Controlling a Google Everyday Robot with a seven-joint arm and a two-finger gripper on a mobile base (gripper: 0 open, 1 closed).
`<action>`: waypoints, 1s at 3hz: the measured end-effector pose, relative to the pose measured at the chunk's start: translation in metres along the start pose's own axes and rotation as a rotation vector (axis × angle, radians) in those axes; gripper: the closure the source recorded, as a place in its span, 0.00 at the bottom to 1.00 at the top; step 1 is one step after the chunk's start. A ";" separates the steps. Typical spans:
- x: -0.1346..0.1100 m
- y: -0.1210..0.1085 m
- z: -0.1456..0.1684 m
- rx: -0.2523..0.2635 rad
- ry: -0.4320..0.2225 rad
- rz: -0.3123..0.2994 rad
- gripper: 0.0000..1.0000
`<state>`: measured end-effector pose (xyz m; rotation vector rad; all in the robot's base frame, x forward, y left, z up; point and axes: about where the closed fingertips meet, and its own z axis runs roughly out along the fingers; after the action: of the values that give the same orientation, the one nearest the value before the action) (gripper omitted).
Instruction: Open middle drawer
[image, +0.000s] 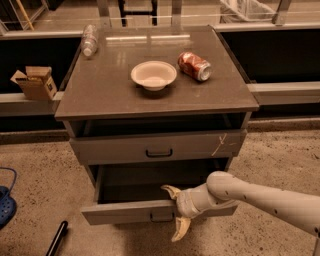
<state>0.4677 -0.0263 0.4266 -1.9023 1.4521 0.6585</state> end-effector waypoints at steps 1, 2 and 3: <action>0.009 0.009 -0.017 -0.030 0.068 -0.015 0.00; 0.026 0.015 -0.045 -0.062 0.137 -0.017 0.03; 0.040 0.021 -0.052 -0.089 0.168 -0.001 0.26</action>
Offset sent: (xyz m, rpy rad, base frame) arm -0.0035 -0.0810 0.0221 -0.2040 -0.0138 0.0338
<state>0.4580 -0.0945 0.4284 -2.0692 1.5476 0.5840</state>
